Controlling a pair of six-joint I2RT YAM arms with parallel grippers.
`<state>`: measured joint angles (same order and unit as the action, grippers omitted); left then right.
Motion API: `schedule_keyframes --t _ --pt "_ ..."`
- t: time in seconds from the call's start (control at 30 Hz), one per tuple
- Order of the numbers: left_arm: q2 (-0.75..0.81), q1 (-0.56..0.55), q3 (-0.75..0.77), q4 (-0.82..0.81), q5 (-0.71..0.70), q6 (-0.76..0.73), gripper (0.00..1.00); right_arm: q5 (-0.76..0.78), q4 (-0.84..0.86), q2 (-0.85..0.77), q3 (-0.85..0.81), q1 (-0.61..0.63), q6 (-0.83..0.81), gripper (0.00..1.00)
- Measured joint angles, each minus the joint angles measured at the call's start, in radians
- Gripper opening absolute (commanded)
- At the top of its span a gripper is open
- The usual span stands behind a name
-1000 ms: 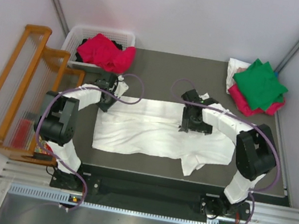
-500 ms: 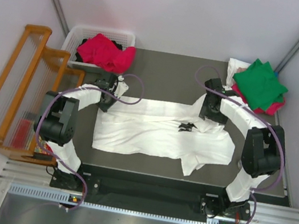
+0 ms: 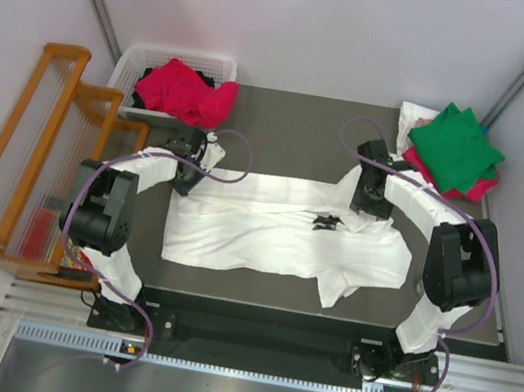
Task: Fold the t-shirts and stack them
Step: Fold the tshirt
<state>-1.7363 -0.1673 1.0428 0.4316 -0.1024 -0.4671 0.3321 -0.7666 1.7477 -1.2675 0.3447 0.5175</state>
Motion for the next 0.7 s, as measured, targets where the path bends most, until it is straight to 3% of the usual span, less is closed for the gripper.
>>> schedule_keyframes --t 0.43,0.7 --pt "0.000 0.000 0.003 0.012 0.000 0.000 0.31 -0.118 0.002 -0.026 0.051 0.116 -0.046 0.49" --pt "0.000 0.000 0.003 0.014 0.000 0.000 0.31 -0.110 -0.049 -0.060 0.009 0.073 -0.060 0.51"
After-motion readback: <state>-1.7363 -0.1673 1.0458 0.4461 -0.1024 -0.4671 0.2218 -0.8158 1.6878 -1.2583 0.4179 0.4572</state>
